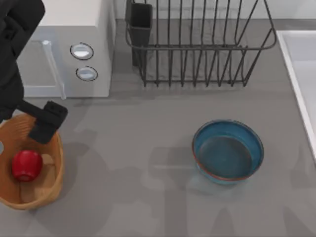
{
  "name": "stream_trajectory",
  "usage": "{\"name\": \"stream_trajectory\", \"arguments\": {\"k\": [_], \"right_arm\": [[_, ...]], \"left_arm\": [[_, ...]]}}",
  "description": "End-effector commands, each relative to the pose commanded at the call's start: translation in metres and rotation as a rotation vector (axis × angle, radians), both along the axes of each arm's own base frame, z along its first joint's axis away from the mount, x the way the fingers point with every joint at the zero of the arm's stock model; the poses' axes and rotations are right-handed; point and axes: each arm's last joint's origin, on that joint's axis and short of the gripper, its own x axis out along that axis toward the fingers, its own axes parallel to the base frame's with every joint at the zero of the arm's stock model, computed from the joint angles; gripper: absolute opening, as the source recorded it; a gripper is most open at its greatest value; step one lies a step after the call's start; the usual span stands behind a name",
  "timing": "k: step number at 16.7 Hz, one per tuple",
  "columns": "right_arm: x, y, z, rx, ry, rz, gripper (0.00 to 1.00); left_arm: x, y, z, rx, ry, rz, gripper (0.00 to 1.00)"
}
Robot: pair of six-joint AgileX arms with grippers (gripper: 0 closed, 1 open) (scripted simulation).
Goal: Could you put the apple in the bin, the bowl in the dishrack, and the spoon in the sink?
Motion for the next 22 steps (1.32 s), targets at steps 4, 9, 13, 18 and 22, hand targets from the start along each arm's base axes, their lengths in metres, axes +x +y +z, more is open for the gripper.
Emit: {"name": "stream_trajectory", "arguments": {"k": [4,9,13,18,22], "right_arm": [[0.0,0.0,0.0,0.0,0.0,0.0,1.0],[0.0,0.0,0.0,0.0,0.0,0.0,1.0],[0.0,0.0,0.0,0.0,0.0,0.0,1.0],[0.0,0.0,0.0,0.0,0.0,0.0,1.0],[0.0,0.0,0.0,0.0,0.0,0.0,1.0]], "left_arm": [[-0.043,0.019,0.035,0.003,-0.219,-0.363,1.0],[-0.102,0.042,0.049,0.233,-0.517,-0.855,1.0],[-0.139,0.054,0.033,0.601,-0.676,-1.201,1.0],[-0.163,0.063,-0.009,1.171,-0.674,-1.506,1.0],[-0.166,0.067,-0.049,1.592,-0.518,-1.653,1.0]]}}
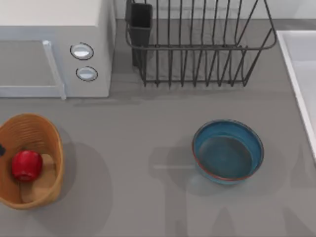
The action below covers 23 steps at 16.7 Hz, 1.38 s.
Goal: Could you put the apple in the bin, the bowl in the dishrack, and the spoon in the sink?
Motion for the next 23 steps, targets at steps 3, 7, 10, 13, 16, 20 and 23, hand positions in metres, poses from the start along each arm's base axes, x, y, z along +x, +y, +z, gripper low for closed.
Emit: {"name": "stream_trajectory", "arguments": {"k": [3,7,10,13,16,20,23], "right_arm": [[0.0,0.0,0.0,0.0,0.0,0.0,1.0],[0.0,0.0,0.0,0.0,0.0,0.0,1.0],[0.0,0.0,0.0,0.0,0.0,0.0,1.0],[0.0,0.0,0.0,0.0,0.0,0.0,1.0],[0.0,0.0,0.0,0.0,0.0,0.0,1.0],[0.002,0.003,0.016,0.021,0.082,0.024,1.0],[0.01,0.008,0.041,0.052,0.233,0.062,1.0]], "left_arm": [[0.002,0.002,-0.028,0.239,-0.069,-0.003,1.0],[0.006,0.004,-0.054,0.436,-0.113,0.005,1.0],[0.006,0.005,-0.06,0.48,-0.123,0.009,1.0],[0.006,0.005,-0.06,0.48,-0.123,0.009,1.0],[0.006,0.005,-0.06,0.48,-0.123,0.009,1.0],[0.006,0.005,-0.06,0.48,-0.123,0.009,1.0],[0.006,0.005,-0.06,0.48,-0.123,0.009,1.0]]}}
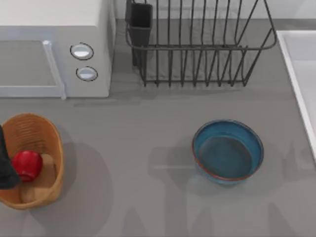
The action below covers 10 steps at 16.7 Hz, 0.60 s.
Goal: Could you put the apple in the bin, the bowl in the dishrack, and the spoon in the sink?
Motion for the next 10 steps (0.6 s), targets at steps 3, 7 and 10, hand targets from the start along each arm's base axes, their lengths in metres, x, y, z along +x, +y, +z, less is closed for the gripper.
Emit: {"name": "stream_trajectory", "arguments": {"k": [3,7,10], "right_arm": [[0.02,0.009,0.027,0.03,0.209,0.039,1.0],[0.063,0.029,0.056,0.048,0.52,0.066,1.0],[0.102,0.05,0.066,0.04,0.751,0.065,1.0]], "left_arm": [[0.0,0.0,0.0,0.0,0.0,0.0,1.0],[0.0,0.0,0.0,0.0,0.0,0.0,1.0],[0.0,0.0,0.0,0.0,0.0,0.0,1.0]]}}
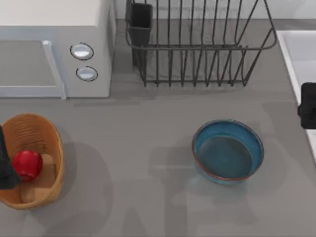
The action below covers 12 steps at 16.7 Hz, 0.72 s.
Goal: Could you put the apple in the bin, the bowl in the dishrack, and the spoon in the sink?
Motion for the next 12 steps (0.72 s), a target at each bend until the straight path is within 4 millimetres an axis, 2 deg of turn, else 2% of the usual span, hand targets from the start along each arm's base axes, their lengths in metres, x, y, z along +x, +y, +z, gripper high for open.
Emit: {"name": "stream_trajectory", "arguments": {"k": [3,6,9,12], "right_arm": [[0.038,0.024,-0.002,-0.032,0.205,0.001,1.0],[0.069,0.048,-0.013,-0.075,0.376,-0.005,1.0],[0.091,0.068,-0.026,-0.115,0.498,-0.01,1.0],[0.103,0.08,-0.037,-0.142,0.572,-0.012,1.0]], "left_arm": [[0.0,0.0,0.0,0.0,0.0,0.0,1.0],[0.0,0.0,0.0,0.0,0.0,0.0,1.0],[0.0,0.0,0.0,0.0,0.0,0.0,1.0],[0.0,0.0,0.0,0.0,0.0,0.0,1.0]]}}
